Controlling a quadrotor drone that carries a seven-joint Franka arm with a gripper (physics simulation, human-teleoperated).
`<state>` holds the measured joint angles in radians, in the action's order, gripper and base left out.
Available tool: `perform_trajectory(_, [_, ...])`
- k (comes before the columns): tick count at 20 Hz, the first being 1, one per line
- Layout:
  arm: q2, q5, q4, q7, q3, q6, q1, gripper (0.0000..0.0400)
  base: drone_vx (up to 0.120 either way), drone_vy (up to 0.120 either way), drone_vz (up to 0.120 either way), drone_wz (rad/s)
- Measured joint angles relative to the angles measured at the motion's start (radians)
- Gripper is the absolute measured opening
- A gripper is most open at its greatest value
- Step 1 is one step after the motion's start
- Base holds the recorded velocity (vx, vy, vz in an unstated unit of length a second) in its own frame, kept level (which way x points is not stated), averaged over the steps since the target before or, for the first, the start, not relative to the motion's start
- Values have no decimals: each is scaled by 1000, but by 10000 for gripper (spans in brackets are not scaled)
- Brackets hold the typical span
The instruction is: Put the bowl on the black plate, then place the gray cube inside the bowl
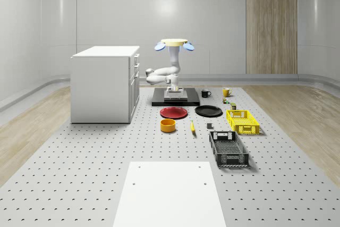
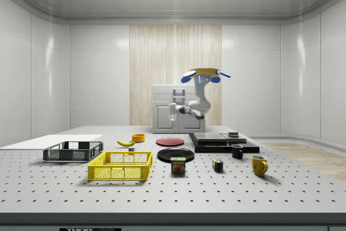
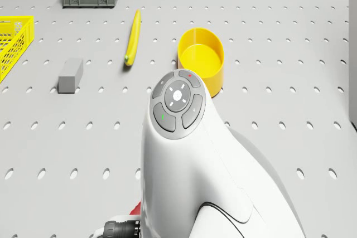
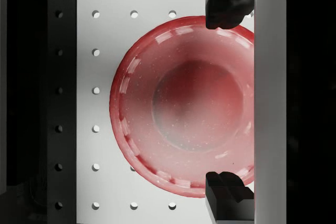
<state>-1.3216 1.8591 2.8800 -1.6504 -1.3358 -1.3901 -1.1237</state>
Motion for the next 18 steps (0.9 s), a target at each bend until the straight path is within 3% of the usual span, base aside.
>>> perform_trajectory(9, [-31,-14,-2,-7,-7,-28,-8,400,120,0,-9,0])
perform_trajectory(13, [-43,-20,-2,-10,-9,-40,-11,400,120,0,-90,0])
perform_trajectory(18, [-58,-26,-3,-13,-12,-54,-15,400,120,0,0,0])
